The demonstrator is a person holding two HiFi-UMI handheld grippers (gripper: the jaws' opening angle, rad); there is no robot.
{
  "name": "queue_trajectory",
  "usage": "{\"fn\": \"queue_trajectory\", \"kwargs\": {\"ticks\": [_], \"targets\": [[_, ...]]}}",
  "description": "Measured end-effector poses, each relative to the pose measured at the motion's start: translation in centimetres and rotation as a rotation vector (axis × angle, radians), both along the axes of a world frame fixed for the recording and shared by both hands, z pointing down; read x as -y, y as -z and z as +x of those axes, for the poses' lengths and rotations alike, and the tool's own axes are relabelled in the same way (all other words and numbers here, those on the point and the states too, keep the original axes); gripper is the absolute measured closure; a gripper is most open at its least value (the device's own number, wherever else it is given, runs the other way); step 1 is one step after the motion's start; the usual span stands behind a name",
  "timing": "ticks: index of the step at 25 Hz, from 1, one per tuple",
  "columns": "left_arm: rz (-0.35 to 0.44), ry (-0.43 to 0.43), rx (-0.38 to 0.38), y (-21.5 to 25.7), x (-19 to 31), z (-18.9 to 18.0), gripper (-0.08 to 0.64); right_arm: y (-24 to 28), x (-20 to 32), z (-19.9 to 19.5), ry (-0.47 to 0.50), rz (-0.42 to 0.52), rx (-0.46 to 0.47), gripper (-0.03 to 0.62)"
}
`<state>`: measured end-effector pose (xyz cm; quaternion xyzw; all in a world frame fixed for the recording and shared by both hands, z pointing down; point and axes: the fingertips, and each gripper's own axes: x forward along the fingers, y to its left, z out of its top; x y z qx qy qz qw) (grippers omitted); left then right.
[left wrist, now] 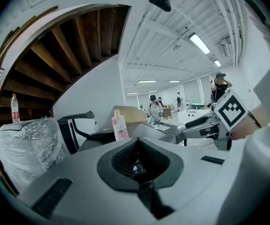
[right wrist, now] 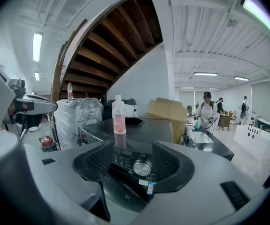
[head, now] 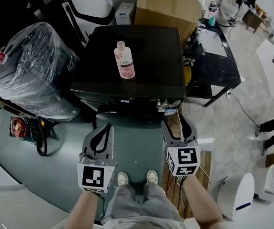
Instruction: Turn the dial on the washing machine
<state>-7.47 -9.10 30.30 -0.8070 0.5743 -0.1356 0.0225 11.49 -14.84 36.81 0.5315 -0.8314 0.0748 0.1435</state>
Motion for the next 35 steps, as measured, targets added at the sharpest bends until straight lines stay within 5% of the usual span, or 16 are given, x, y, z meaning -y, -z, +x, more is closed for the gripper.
{"fn": "queue_trajectory", "kwargs": {"ticks": [14,35], "targets": [[-0.03,-0.061,0.001,-10.2,5.1,-2.8,0.541,-9.6,4.4,-3.1,-0.02,-0.013,-0.114,0.321],[-0.068,-0.038,-0.019,-19.7,9.4,-4.0,0.541,-16.3,10.1,-1.0,-0.149,0.014,-0.1,0.304]]}}
